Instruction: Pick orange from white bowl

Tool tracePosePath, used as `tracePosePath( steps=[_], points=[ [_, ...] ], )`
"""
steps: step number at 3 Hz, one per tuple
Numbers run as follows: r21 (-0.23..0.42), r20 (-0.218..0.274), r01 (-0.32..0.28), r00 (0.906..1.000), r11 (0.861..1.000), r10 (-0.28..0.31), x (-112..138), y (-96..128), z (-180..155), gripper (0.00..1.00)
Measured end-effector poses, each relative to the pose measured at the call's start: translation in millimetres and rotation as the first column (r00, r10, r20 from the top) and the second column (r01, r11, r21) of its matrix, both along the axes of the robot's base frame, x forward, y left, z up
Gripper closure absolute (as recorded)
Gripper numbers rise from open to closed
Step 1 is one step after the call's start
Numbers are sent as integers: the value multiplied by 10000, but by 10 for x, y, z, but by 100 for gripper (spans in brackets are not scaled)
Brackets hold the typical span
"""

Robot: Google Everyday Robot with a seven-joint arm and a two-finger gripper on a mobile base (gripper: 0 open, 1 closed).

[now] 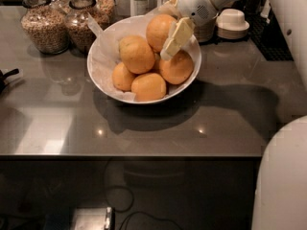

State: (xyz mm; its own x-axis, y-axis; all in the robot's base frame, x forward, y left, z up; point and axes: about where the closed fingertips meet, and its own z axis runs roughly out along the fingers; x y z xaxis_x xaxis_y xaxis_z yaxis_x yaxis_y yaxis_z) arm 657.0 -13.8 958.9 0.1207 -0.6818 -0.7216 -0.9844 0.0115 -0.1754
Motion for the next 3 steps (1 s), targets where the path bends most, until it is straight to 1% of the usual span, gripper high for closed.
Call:
tracePosePath(
  steps=[1,3],
  points=[
    [0,0,0,10000,10000,0,0,0,0,19],
    [1,-1,0,10000,10000,0,-2,0,1,66]
  ],
)
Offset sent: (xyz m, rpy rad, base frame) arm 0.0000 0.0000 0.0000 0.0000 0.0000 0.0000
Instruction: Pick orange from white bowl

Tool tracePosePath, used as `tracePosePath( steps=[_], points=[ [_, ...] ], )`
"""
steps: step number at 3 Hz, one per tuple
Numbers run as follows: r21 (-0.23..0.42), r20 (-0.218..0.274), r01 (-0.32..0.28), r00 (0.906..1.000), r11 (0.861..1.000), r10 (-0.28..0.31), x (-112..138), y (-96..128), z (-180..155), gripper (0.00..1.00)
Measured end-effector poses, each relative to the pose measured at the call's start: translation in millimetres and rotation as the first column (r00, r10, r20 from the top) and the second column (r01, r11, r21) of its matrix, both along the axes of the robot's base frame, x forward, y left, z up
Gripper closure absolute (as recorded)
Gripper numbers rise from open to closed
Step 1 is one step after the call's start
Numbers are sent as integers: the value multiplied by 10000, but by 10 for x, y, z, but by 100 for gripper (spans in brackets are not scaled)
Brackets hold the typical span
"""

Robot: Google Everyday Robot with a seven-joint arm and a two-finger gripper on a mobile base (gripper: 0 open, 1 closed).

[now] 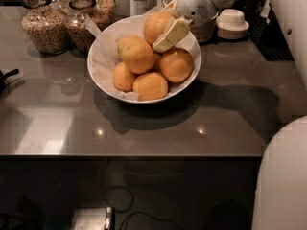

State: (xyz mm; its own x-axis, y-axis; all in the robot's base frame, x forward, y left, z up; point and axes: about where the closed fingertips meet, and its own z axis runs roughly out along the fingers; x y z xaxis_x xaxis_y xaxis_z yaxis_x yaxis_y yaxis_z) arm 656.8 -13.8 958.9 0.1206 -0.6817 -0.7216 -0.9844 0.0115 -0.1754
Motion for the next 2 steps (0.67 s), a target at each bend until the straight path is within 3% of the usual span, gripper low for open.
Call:
tracePosePath(
  steps=[1,2],
  points=[
    [3,2,-1,10000,10000,1,-22,-8,15,89],
    [404,219,77,9997,9992,-86,-73,-34,163,100]
  ],
)
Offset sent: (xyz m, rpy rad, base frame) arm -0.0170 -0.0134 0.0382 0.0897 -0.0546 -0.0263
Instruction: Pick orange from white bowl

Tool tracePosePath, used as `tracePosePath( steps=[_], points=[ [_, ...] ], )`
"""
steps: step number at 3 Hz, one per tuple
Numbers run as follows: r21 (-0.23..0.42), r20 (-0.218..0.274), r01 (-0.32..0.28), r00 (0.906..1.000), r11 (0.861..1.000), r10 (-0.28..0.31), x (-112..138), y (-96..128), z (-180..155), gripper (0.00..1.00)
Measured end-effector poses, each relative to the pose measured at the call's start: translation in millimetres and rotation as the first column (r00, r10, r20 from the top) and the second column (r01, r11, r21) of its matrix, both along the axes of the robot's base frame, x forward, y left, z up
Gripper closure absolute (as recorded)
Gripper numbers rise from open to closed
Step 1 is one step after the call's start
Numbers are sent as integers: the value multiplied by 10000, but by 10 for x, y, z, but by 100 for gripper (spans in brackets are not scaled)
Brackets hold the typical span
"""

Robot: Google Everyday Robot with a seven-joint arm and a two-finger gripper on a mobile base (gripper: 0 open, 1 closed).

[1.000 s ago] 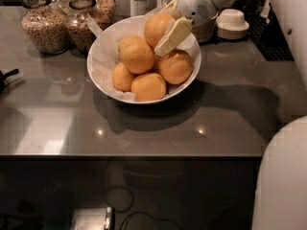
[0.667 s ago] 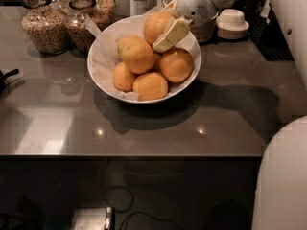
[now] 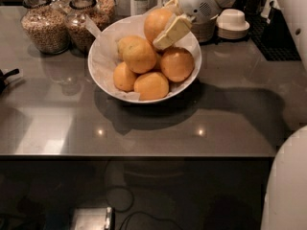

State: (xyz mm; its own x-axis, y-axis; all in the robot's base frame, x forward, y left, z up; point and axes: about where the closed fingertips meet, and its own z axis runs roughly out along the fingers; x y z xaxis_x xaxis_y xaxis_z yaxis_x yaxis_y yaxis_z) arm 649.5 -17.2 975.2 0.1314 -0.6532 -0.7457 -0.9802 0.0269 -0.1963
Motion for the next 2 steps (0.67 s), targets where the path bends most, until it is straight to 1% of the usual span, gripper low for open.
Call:
tracePosePath(
  steps=[1,2],
  points=[
    [264,155,-356,9993,9990,352,-269,70,256,100],
    [873,15,-688,9976,9938,689,-615,82,391,100]
  ],
)
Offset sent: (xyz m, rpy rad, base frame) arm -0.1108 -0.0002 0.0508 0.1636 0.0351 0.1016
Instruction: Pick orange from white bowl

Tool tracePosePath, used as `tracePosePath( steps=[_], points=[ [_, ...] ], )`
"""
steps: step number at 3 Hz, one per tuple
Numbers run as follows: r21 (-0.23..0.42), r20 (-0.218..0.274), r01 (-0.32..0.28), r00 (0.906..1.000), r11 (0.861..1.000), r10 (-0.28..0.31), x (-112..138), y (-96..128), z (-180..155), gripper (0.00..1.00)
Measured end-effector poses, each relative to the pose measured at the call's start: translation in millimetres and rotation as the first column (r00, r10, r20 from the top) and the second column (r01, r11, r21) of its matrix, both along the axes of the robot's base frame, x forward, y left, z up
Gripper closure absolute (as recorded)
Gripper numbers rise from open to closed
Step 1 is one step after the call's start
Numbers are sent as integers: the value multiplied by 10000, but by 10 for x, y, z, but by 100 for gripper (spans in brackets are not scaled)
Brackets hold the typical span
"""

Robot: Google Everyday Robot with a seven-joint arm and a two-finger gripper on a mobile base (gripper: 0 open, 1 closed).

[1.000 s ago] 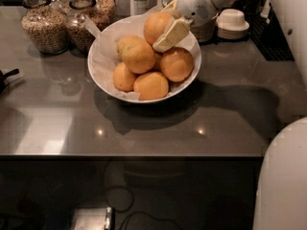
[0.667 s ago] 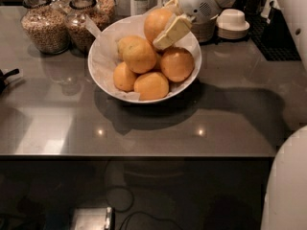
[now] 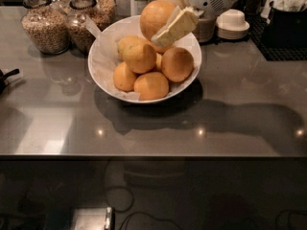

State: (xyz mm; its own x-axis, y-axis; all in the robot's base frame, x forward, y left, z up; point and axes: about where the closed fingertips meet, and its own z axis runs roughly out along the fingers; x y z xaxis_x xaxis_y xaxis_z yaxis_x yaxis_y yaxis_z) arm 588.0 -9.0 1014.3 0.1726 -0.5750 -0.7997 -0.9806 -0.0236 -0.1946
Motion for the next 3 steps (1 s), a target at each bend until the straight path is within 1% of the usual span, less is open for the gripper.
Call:
tracePosePath(
  steps=[1,2,3],
  points=[
    [664,-431,-510,9976,9965,539,-444,-67,-33,100],
    [478,-501,-866,9948,9951,890,-946,-148,-57,100],
    [478,-501,-866,9948,9951,890,-946,-148,-57,100]
  ],
)
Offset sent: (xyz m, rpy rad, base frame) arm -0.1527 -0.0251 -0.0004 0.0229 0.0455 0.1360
